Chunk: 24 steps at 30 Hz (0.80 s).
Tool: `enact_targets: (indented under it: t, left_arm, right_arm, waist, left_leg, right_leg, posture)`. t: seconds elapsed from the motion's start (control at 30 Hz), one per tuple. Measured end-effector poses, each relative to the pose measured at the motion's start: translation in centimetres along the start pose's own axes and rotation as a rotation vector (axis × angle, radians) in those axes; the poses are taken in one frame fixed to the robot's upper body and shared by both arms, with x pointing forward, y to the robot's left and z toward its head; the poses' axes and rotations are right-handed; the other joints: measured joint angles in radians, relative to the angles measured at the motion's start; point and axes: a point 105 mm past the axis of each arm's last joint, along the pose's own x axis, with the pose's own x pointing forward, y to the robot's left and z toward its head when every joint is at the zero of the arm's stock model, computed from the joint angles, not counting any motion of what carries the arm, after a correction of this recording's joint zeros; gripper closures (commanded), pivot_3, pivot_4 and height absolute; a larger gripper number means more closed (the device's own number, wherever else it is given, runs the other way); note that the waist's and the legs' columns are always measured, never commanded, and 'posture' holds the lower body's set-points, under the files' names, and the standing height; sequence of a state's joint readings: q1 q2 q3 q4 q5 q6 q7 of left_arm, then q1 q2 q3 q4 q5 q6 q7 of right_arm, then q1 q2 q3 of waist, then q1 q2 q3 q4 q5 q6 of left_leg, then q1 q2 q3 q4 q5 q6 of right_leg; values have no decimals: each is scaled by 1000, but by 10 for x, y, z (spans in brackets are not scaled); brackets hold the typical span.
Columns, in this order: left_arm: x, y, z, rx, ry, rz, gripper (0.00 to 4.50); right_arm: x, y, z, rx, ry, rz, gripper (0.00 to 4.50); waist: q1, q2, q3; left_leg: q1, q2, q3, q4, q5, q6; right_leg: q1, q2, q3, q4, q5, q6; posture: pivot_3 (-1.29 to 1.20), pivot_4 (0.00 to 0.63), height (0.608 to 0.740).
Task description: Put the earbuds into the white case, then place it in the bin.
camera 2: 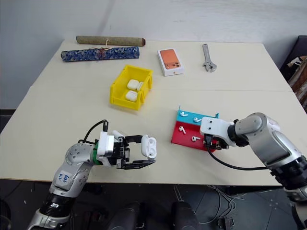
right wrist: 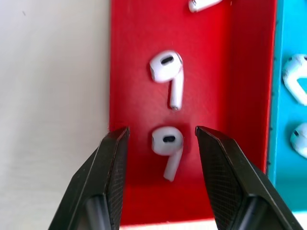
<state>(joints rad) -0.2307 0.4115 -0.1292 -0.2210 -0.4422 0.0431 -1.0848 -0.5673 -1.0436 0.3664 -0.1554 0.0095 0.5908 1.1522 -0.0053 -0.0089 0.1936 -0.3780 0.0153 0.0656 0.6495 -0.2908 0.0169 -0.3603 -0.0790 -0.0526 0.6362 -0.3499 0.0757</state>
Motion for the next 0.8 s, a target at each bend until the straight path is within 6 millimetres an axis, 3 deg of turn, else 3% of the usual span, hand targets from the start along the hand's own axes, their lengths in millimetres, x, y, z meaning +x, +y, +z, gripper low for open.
enact_targets:
  t: [0.8]
  left_arm:
    - [-1, 4, 1, -3, 10, 17, 1732]
  right_arm:
    - [6, -2, 4, -27, 33, 37, 2295]
  waist:
    - [-1, 0, 0]
  left_leg:
    - [0, 0, 0, 0, 0, 0]
  right_leg:
    - [0, 0, 0, 0, 0, 0]
  posture:
    - [0, 150, 740]
